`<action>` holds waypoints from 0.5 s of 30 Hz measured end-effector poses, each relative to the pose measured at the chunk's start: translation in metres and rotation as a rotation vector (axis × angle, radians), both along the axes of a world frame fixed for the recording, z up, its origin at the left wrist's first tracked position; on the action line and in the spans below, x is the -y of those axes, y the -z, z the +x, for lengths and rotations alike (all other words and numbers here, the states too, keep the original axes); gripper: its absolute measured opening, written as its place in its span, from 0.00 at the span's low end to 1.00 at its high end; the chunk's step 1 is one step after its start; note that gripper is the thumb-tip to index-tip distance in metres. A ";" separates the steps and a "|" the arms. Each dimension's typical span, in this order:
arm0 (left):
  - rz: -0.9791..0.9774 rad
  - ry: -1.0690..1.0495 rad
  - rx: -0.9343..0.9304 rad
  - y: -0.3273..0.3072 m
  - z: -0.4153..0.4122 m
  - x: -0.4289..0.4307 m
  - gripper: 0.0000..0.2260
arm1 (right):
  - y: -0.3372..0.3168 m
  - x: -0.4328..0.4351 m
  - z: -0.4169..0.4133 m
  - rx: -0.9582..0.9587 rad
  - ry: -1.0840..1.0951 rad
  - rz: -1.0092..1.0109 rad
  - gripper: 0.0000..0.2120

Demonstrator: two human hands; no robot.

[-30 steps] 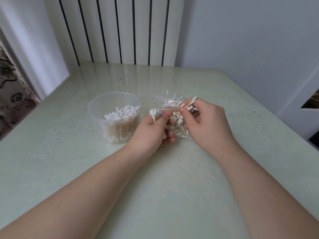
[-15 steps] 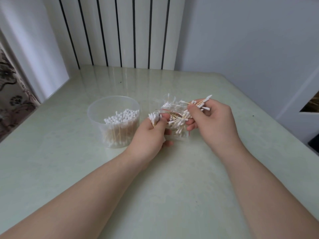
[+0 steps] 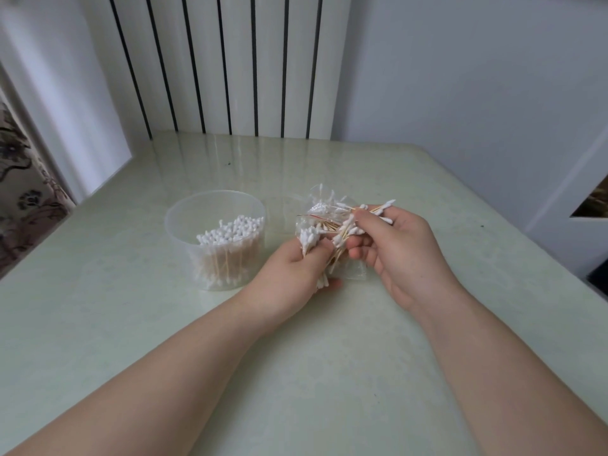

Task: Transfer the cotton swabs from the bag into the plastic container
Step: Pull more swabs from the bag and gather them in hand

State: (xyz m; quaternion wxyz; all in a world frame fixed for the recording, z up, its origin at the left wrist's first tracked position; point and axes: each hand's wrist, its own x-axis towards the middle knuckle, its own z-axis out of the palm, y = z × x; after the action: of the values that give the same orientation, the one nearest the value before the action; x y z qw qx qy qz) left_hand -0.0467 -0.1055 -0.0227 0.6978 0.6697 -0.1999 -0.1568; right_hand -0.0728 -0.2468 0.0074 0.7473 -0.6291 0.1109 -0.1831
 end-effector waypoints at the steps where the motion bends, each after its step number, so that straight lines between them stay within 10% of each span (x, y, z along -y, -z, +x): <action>1: 0.029 0.007 0.036 0.002 0.001 -0.001 0.12 | 0.000 0.000 0.000 -0.006 -0.002 0.008 0.05; 15: 0.039 -0.080 -0.059 0.003 0.010 -0.004 0.17 | -0.002 0.012 0.003 0.033 0.148 -0.051 0.04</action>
State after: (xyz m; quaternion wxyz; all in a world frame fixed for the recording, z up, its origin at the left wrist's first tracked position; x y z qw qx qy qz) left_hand -0.0363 -0.1014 -0.0262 0.6959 0.6857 -0.1492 -0.1523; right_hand -0.0701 -0.2592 0.0090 0.7171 -0.6350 0.1399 -0.2508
